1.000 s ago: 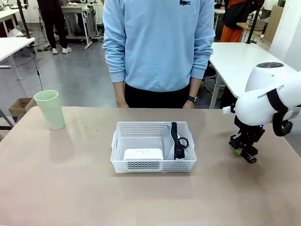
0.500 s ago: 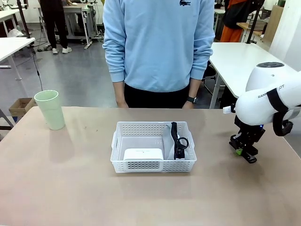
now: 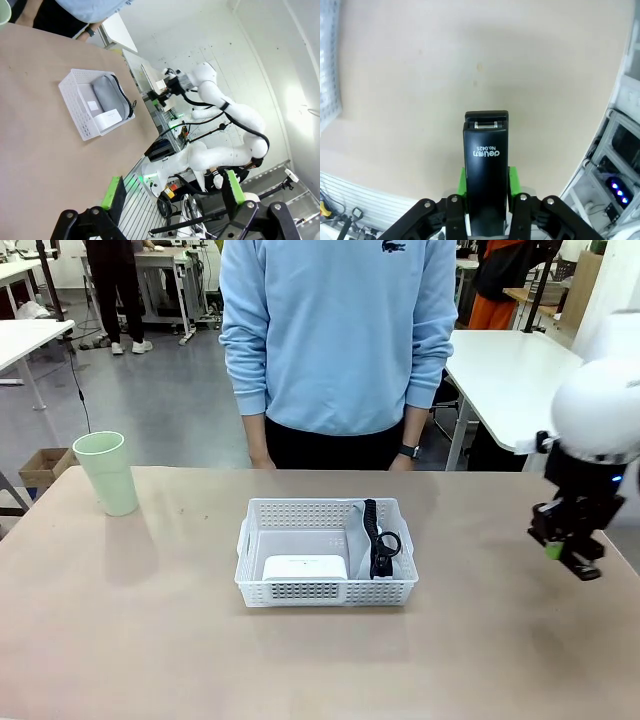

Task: Efficiently arrange items inside the basket to fit them all.
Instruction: Pick up the Stapler and place it inside the Organizing basket.

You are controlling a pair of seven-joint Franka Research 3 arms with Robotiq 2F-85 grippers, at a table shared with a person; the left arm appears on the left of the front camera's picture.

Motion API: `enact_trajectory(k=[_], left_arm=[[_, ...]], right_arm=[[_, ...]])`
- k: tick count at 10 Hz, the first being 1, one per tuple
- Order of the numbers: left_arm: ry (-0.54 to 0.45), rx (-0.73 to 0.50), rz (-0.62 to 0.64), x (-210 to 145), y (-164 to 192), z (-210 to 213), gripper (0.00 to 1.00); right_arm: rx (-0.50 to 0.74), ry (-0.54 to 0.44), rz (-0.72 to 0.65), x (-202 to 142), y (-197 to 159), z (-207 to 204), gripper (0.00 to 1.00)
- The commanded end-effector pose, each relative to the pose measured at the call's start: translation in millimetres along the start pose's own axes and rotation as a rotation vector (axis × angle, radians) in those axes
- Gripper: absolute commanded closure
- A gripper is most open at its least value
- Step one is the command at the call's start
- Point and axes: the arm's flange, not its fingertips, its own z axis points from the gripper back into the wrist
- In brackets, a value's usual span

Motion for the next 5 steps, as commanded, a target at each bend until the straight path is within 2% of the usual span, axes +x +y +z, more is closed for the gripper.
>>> enact_trajectory(k=[1, 2, 3, 5], left_arm=[[-0.018, -0.020, -0.001, 0, -3, -1, 0.00], [-0.018, -0.020, -0.001, 0, -3, -1, 0.00], [-0.018, -0.020, -0.001, 0, -3, -1, 0.00], [-0.018, -0.020, -0.001, 0, -3, -1, 0.00]], right_arm=[[0.013, -0.077, -0.093, -32, 7, 9, 1.00], [0.013, -0.125, -0.124, -27, -2, -2, 1.00], [0.000, -0.028, -0.041, -22, 2, 16, 1.00], [0.000, -0.028, -0.041, -22, 2, 16, 1.00]])
